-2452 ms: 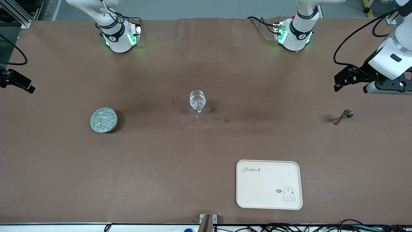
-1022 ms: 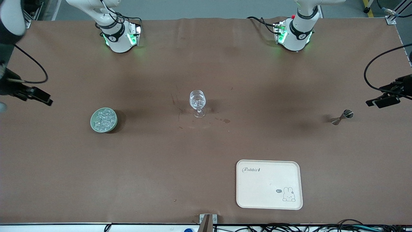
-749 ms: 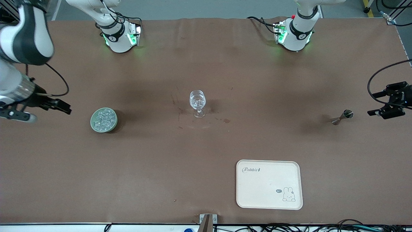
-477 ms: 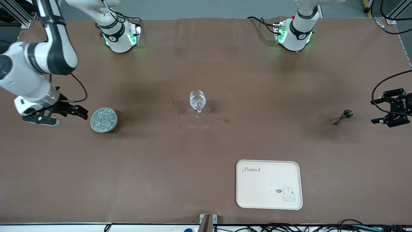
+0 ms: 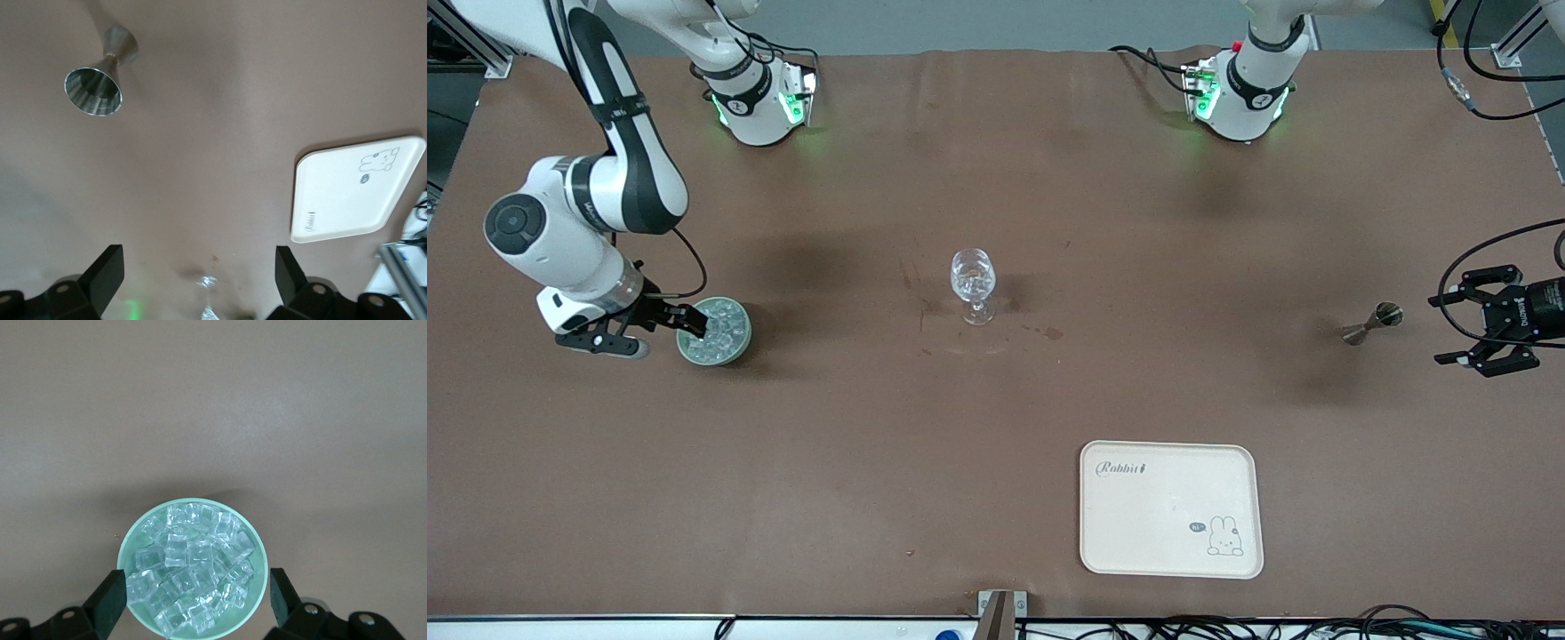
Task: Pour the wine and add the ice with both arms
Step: 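Reach the right gripper over the ice bowl while the left gripper reaches the jigger, then grasp an ice cube with the right gripper while the left gripper grasps the jigger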
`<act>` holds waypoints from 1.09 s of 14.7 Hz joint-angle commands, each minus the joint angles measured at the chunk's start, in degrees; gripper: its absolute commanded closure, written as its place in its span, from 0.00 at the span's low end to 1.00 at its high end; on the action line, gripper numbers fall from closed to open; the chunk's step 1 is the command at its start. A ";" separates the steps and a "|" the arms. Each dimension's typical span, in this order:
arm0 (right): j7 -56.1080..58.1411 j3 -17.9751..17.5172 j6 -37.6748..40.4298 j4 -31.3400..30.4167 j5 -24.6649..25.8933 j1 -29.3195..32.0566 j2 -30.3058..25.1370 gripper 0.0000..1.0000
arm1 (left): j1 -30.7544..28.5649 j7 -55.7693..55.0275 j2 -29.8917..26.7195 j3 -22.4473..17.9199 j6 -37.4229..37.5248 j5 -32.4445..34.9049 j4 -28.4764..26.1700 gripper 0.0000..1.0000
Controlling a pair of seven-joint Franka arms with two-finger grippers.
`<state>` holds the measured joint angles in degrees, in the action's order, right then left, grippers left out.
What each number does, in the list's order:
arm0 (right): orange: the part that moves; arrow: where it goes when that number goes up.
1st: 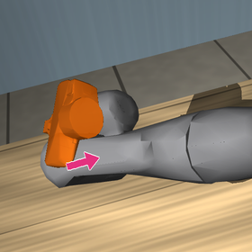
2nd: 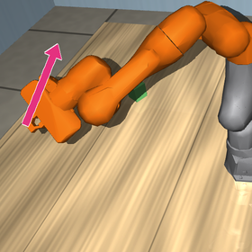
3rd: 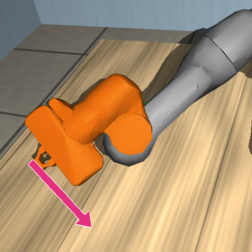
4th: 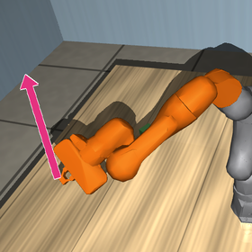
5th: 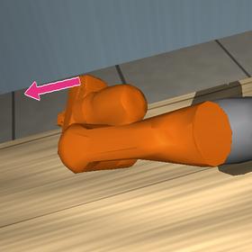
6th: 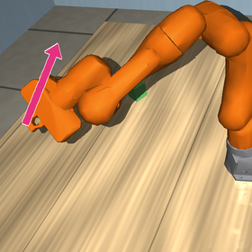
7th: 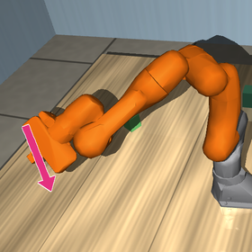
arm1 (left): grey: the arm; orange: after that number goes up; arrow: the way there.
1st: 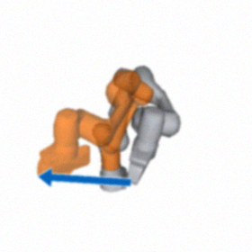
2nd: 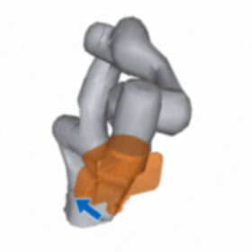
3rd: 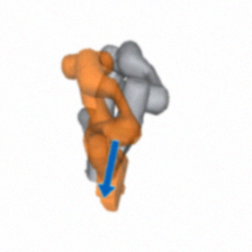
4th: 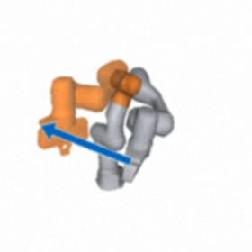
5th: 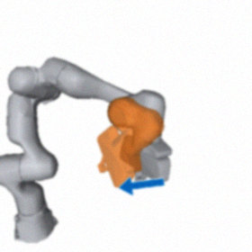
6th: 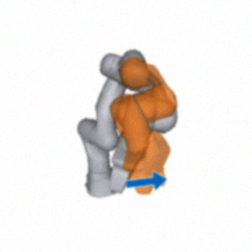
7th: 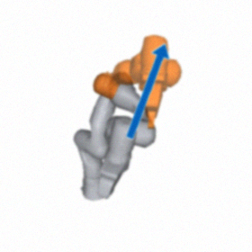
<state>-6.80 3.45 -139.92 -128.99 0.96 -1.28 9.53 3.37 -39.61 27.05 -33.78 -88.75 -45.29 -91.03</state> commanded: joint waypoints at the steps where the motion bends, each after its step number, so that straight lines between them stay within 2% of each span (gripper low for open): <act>1: 0.56 0.15 -2.02 -0.83 -0.44 0.05 1.53 0.13 | -1.26 4.24 6.58 -7.50 5.85 -9.77 1.38 0.00; 4: 0.56 0.15 -6.23 -2.32 -0.44 0.05 3.65 0.21 | -2.57 11.73 13.54 -11.74 9.30 -16.13 1.29 0.00; 8: 0.74 0.15 -6.68 -2.67 -0.35 -0.04 4.70 0.33 | -6.35 14.90 19.26 -11.75 9.56 -20.71 1.03 0.00; 11: 0.74 0.15 -8.52 -2.67 -0.35 -0.13 6.37 0.37 | -6.71 16.31 21.81 -11.75 11.13 -23.34 -1.51 0.00; 16: 0.74 0.15 -8.97 -2.76 -0.35 -0.39 7.17 0.41 | -7.32 20.61 22.69 -11.40 11.84 -26.59 -7.49 0.00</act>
<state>-6.75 3.50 -147.87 -130.67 0.99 -1.41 17.01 -3.92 -21.59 49.70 -44.57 -78.17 -69.48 -95.75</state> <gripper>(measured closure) 0.388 0.000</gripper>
